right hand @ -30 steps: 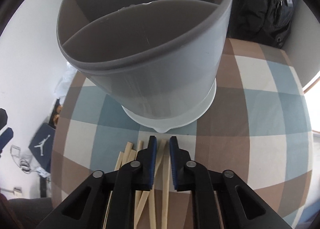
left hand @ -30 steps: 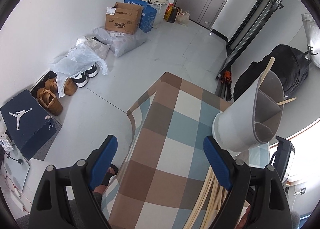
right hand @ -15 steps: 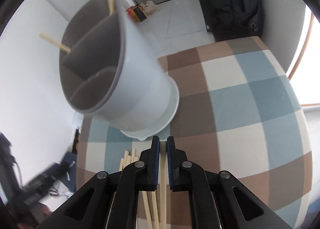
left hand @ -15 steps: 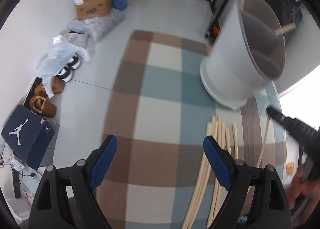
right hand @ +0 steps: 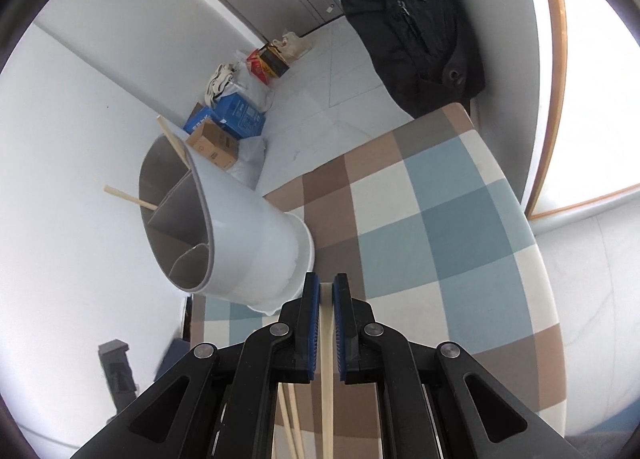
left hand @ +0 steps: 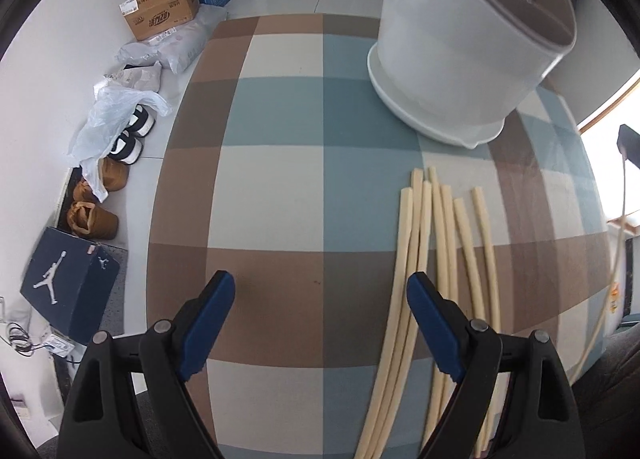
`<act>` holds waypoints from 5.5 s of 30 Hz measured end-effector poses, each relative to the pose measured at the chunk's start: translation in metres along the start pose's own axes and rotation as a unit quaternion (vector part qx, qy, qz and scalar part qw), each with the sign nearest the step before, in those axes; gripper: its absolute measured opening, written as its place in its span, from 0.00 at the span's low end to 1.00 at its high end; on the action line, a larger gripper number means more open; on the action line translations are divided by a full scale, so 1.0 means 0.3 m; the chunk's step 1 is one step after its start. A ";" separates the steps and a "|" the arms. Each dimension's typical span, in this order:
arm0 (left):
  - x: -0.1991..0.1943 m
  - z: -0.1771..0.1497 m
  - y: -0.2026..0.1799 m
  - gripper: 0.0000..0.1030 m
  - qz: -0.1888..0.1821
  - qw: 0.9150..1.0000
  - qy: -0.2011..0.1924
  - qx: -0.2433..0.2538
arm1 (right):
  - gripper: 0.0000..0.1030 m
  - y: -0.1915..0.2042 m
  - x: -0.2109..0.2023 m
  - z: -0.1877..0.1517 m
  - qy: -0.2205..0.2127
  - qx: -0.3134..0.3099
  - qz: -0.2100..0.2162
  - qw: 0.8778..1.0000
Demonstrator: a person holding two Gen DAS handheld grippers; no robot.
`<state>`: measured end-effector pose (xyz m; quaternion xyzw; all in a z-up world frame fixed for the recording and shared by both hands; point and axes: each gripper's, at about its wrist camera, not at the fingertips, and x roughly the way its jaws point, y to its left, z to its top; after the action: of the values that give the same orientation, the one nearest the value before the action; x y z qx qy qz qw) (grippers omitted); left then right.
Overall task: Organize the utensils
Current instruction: 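Lower the left gripper and close it on a chopstick while the right gripper holds its chopsticks, then lift both held chopsticks and carry them above the utensil holder, then open the left gripper while the right gripper opens, dropping chopsticks into the holder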
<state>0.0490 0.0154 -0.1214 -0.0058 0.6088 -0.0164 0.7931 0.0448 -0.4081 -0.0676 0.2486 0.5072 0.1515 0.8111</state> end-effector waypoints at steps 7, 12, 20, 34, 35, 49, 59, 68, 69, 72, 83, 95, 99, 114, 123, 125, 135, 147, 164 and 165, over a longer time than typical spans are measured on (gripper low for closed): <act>0.003 0.002 0.012 0.83 0.012 1.000 -0.003 -0.016 | 0.06 -0.038 -0.018 0.013 -0.013 0.024 0.022 0.999; 0.016 0.018 -0.010 0.83 0.025 1.000 -0.007 0.003 | 0.06 -0.043 -0.025 0.023 -0.018 0.026 0.036 0.999; 0.025 0.076 -0.061 0.83 0.071 0.996 -0.027 0.048 | 0.06 -0.033 -0.044 0.034 -0.028 0.020 0.046 0.998; 0.011 0.076 -0.111 0.02 0.002 0.994 -0.036 0.107 | 0.06 -0.049 -0.055 0.054 -0.032 0.031 0.062 0.997; 0.010 0.081 -0.102 0.02 -0.001 0.994 -0.039 0.103 | 0.06 -0.048 -0.055 0.054 -0.032 0.030 0.062 0.997; -0.254 0.082 -0.006 0.02 -0.022 0.979 -0.203 0.000 | 0.06 0.010 -0.105 0.019 -0.081 -0.013 0.058 0.995; -0.299 0.063 0.036 0.02 -0.040 0.970 -0.241 -0.006 | 0.06 0.106 -0.173 -0.028 -0.149 -0.063 0.059 0.985; -0.388 0.050 0.006 0.02 -0.047 0.964 -0.261 0.010 | 0.06 0.221 -0.223 -0.020 -0.183 -0.115 0.063 0.974; -0.401 0.051 0.008 0.02 -0.049 0.963 -0.264 0.009 | 0.06 0.231 -0.229 -0.019 -0.187 -0.118 0.064 0.973; -0.443 0.062 -0.001 0.02 -0.062 0.961 -0.270 0.012 | 0.06 0.255 -0.248 -0.012 -0.196 -0.124 0.070 0.970; -0.525 0.118 -0.021 0.02 -0.086 0.955 -0.282 0.017 | 0.06 0.339 -0.292 0.053 -0.215 -0.146 0.080 0.962; -0.754 0.306 -0.051 0.02 -0.115 0.931 -0.345 0.002 | 0.06 0.533 -0.362 0.267 -0.262 -0.185 0.101 0.942; -0.766 0.385 -0.041 0.02 -0.120 0.926 -0.357 -0.009 | 0.06 0.604 -0.346 0.330 -0.278 -0.201 0.096 0.934; -0.655 0.536 -0.005 0.02 -0.122 0.923 -0.363 -0.021 | 0.06 0.676 -0.119 0.483 -0.316 -0.213 0.064 0.922; -0.547 0.548 -0.009 0.02 -0.137 0.927 -0.348 -0.015 | 0.06 0.651 -0.013 0.464 -0.329 -0.221 0.055 0.917; -0.523 0.542 -0.013 0.02 -0.141 0.929 -0.343 -0.015 | 0.06 0.642 0.001 0.440 -0.329 -0.222 0.053 0.917; -0.520 0.509 0.008 0.02 -0.168 0.926 -0.337 0.000 | 0.06 0.599 -0.012 0.339 -0.305 -0.247 0.082 0.916; -0.567 0.467 0.043 0.24 -0.201 0.944 -0.260 -0.001 | 0.57 0.414 -0.200 0.289 -0.248 -0.161 0.156 0.942; -0.740 0.237 -0.047 0.64 -0.113 0.936 -0.332 -0.014 | 0.97 0.400 -0.456 0.150 -0.259 -0.162 0.136 0.942; -0.748 0.226 -0.055 0.66 -0.110 0.936 -0.335 -0.013 | 0.97 0.399 -0.466 0.144 -0.257 -0.160 0.139 0.943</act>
<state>0.0563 0.0055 0.1134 -0.0882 0.3032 -0.0928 0.9443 0.0231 -0.3890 0.1192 0.2140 0.2113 0.2728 0.9139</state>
